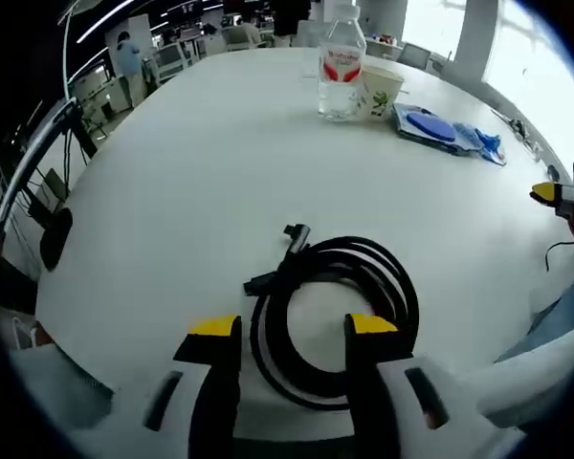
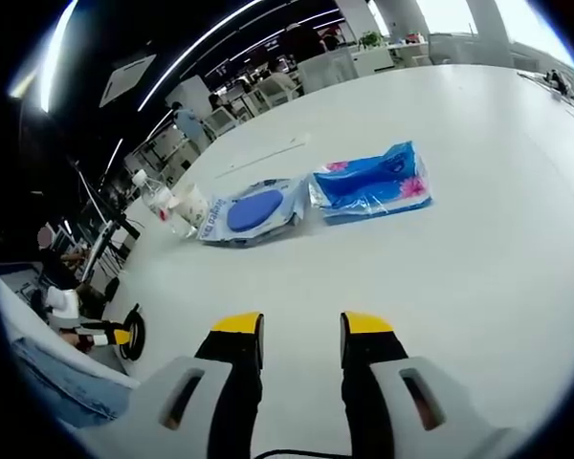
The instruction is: Arrange the tabletop items into an orderly group along one side of the table until the central work area is clear of visible clutter.
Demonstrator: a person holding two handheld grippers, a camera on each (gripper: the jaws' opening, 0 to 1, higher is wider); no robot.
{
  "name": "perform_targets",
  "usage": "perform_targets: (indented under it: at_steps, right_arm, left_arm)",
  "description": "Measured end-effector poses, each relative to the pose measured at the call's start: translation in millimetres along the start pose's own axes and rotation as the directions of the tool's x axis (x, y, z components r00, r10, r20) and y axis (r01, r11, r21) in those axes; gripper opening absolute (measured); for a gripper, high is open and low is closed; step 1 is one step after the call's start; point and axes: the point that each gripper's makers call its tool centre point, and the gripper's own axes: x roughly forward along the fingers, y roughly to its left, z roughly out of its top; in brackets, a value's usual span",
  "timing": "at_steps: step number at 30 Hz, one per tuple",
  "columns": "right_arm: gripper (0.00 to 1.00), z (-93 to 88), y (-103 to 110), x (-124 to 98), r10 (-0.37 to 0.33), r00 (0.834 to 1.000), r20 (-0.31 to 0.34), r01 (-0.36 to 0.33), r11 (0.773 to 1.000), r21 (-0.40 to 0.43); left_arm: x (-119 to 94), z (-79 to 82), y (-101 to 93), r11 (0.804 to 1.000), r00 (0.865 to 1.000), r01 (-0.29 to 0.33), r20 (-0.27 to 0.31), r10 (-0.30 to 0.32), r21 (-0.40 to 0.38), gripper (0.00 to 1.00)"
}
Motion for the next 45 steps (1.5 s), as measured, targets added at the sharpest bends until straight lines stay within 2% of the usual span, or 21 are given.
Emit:
perform_targets:
  at_steps: [2, 5, 8, 11, 13, 16, 21, 25, 30, 36, 41, 45]
  right_arm:
    - [0.3, -0.5, -0.4, -0.2, -0.001, 1.0, 0.002, 0.001, 1.0, 0.012]
    - [0.28, -1.6, -1.4, -0.7, -0.009, 1.0, 0.001, 0.009, 1.0, 0.009]
    - [0.28, -2.9, -2.1, -1.1, -0.011, 1.0, 0.002, 0.011, 1.0, 0.016]
    - [0.27, -2.8, -3.0, -2.8, -0.014, 1.0, 0.007, 0.014, 1.0, 0.02]
    - [0.27, -2.5, -3.6, -3.7, -0.016, 1.0, 0.009, 0.016, 1.0, 0.022]
    - [0.27, -2.2, -5.3, -5.4, -0.02, 1.0, 0.014, 0.019, 0.999, 0.027]
    - [0.27, -2.2, -8.2, -6.9, -0.025, 0.999, 0.02, 0.024, 0.999, 0.037]
    - [0.27, -2.1, -4.8, -5.6, -0.028, 1.0, 0.001, 0.028, 0.999, -0.039]
    - [0.28, 5.5, 9.8, -3.5, 0.019, 1.0, 0.02, -0.018, 0.999, -0.044]
    - [0.35, 13.6, 28.7, -1.7, 0.098, 0.994, 0.049, -0.097, 0.995, -0.022]
    - [0.38, 14.9, 42.1, 1.7, 0.142, 0.989, 0.036, -0.14, 0.989, -0.05]
    - [0.45, 20.0, 59.4, 0.7, 0.214, 0.975, 0.054, -0.213, 0.977, -0.016]
  left_arm:
    - [1.9, 3.8, 5.2, 1.0, 1.0, -0.016, 0.019, 0.016, -0.005, 0.3]
    - [2.7, 3.1, 13.1, 0.999, 0.999, -0.041, -0.001, 0.041, -0.005, 0.19]
    - [3.1, 4.1, 16.9, 0.998, 0.998, -0.054, 0.012, 0.054, -0.01, 0.1]
    - [3.6, 4.6, 18.1, 0.998, 0.999, -0.048, 0.007, 0.048, -0.027, 0.07]
    - [3.7, 4.9, 16.5, 0.997, 0.999, -0.035, 0.011, 0.036, -0.07, 0.06]
    - [1.8, 10.9, 9.9, 0.99, 0.999, 0.014, 0.046, -0.008, -0.142, 0.05]
    - [-7.9, 28.5, 1.7, 0.985, 0.994, 0.049, 0.1, -0.033, -0.165, 0.04]
    - [-14.9, 45.2, -16.0, 0.995, 0.99, 0.07, 0.124, -0.061, -0.067, 0.03]
    - [-25.8, 67.5, -34.5, 0.994, 0.979, 0.106, 0.176, -0.099, -0.026, 0.03]
    - [-43.7, 102.8, -69.2, 0.981, 0.948, 0.179, 0.254, -0.193, 0.08, 0.03]
    - [-52.4, 122.2, -92.8, 0.965, 0.928, 0.21, 0.279, -0.247, 0.157, 0.04]
    - [-59.3, 134.4, -109.4, 0.952, 0.908, 0.248, 0.3, -0.292, 0.177, 0.04]
